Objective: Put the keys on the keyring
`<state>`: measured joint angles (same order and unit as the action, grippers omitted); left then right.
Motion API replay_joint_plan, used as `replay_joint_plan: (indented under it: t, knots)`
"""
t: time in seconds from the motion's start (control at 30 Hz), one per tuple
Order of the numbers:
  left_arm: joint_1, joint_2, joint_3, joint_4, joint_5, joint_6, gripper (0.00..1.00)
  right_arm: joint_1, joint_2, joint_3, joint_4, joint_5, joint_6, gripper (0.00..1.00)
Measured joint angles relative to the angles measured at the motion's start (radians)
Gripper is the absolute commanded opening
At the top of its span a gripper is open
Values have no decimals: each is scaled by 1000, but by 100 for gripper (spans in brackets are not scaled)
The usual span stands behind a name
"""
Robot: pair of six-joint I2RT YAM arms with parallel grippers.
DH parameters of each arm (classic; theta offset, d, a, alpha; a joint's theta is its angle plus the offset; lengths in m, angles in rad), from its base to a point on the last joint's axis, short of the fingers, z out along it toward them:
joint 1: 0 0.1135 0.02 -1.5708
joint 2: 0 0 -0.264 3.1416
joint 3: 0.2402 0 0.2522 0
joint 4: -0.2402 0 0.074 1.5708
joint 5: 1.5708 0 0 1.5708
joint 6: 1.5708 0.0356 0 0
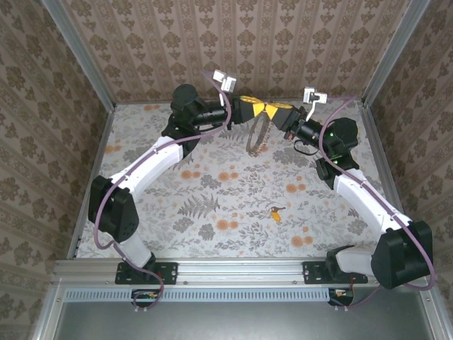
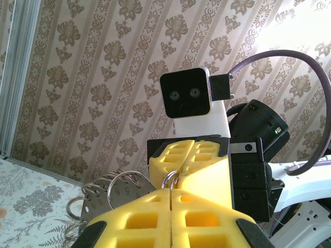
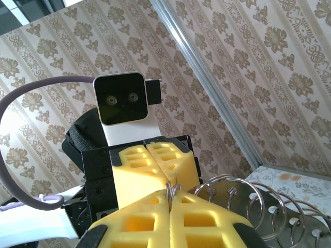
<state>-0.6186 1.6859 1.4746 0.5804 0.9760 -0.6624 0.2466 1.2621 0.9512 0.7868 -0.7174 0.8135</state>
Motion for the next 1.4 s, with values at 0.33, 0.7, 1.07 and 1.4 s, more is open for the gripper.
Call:
replay_joint_plan:
  t: [0.33, 0.7, 1.07, 1.4]
  knots:
    - [-2, 2, 1, -32, 14, 23, 0, 1, 0, 11, -58, -12, -12, 52]
    - [-5, -18, 0, -175, 20, 172, 0, -90, -165, 16, -308, -27, -62, 64]
    - [26, -50, 77, -392, 118, 355, 0, -95, -185, -44, -347, -79, -71, 36]
    - [25, -58, 138, -583, 195, 497, 0, -84, -122, -43, -254, -165, -24, 37]
